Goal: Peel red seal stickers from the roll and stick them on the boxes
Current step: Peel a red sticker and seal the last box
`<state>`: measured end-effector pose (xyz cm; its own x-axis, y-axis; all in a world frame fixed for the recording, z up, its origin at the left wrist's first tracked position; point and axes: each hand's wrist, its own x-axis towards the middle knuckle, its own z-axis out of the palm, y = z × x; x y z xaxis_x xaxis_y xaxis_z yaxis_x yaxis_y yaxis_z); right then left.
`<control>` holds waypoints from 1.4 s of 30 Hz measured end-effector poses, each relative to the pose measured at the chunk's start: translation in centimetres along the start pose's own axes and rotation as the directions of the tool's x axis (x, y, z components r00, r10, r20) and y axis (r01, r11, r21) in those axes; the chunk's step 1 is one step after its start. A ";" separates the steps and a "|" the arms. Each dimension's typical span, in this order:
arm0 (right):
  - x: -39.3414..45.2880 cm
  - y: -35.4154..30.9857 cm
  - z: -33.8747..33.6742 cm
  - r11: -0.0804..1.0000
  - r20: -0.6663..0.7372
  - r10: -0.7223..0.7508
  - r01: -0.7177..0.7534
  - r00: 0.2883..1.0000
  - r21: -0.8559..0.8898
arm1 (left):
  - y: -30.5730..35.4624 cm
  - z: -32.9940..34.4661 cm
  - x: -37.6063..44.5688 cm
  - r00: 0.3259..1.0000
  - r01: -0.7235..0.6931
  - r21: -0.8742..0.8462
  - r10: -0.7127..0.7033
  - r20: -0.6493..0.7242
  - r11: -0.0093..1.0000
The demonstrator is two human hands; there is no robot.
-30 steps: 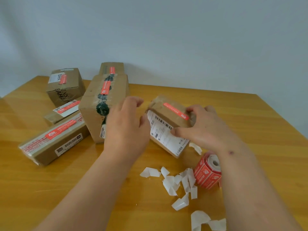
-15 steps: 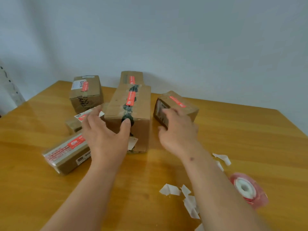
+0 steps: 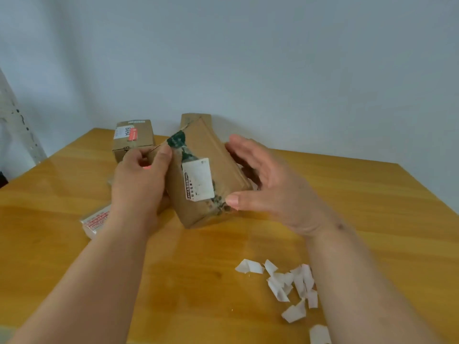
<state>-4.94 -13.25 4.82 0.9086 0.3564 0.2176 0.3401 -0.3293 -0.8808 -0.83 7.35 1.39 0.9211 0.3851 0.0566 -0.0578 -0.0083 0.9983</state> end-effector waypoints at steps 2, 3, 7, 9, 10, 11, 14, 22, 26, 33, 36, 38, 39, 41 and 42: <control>-0.4 -0.9 -0.2 0.995 0.000 -0.027 0.027 1.000 -0.096 | 0.2 -0.5 0.3 0.983 0.176 -0.136 -0.167 0.080 0.975; -0.5 -1.2 -0.2 0.991 -0.015 -0.025 0.023 1.000 -0.132 | 0.0 -0.6 0.3 0.964 0.254 -0.173 -0.233 0.130 0.952; -0.9 -2.0 0.0 0.991 -0.081 -0.010 -0.001 0.997 -0.136 | -1.4 -0.4 -0.1 0.905 0.412 -0.276 -0.354 0.238 0.868; -0.9 -2.3 0.0 0.988 -0.106 -0.010 -0.006 0.994 -0.151 | -1.9 -0.3 -0.1 0.905 0.416 -0.299 -0.360 0.226 0.859; -0.9 -2.4 0.0 0.984 -0.115 -0.012 -0.009 0.993 -0.176 | -2.0 -0.2 -0.3 0.907 0.414 -0.298 -0.363 0.215 0.860; -0.9 -2.5 0.0 0.979 -0.122 -0.016 -0.009 0.992 -0.205 | -2.1 -0.1 -0.4 0.909 0.410 -0.294 -0.361 0.208 0.863; -1.1 -2.2 -0.4 0.969 -0.133 -0.008 -0.024 0.991 -0.244 | -1.9 0.3 -1.2 0.939 0.341 -0.300 -0.306 0.159 0.891; -1.5 0.7 -0.2 0.920 -0.215 0.099 -0.171 0.972 -0.351 | 0.1 1.3 -3.3 0.983 -0.183 0.013 0.183 -0.028 0.983; -2.0 0.7 -1.4 0.933 -0.140 0.271 -0.296 0.952 -0.206 | 0.2 2.1 -3.8 0.889 -0.453 0.209 0.457 0.032 0.867; -1.2 4.9 -1.1 0.830 -0.169 0.460 -0.490 0.872 -0.268 | -4.4 3.3 -4.0 0.669 -0.742 0.366 0.655 0.351 0.562; -0.9 5.9 0.1 0.802 -0.176 0.481 -0.512 0.859 -0.309 | -6.4 3.5 -3.6 0.771 -0.636 0.389 0.528 0.355 0.667; -0.5 6.1 0.5 0.784 -0.229 0.470 -0.522 0.852 -0.336 | -6.5 3.9 -3.2 0.777 -0.626 0.372 0.509 0.370 0.685; -0.1 6.2 0.7 0.777 -0.268 0.461 -0.531 0.846 -0.338 | -6.4 4.3 -3.0 0.774 -0.629 0.368 0.505 0.383 0.685; 0.7 6.5 0.8 0.766 -0.341 0.441 -0.546 0.830 -0.339 | -5.9 5.2 -2.4 0.789 -0.605 0.370 0.466 0.402 0.705; 1.2 6.8 0.7 0.756 -0.369 0.432 -0.553 0.823 -0.350 | -5.7 5.6 -2.0 0.806 -0.578 0.376 0.435 0.401 0.724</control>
<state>-1.74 -14.45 -1.18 0.9842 -0.1710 -0.0460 -0.1605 -0.7519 -0.6395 -0.17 1.43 -4.36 0.8718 -0.0631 0.4857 -0.4294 -0.5756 0.6959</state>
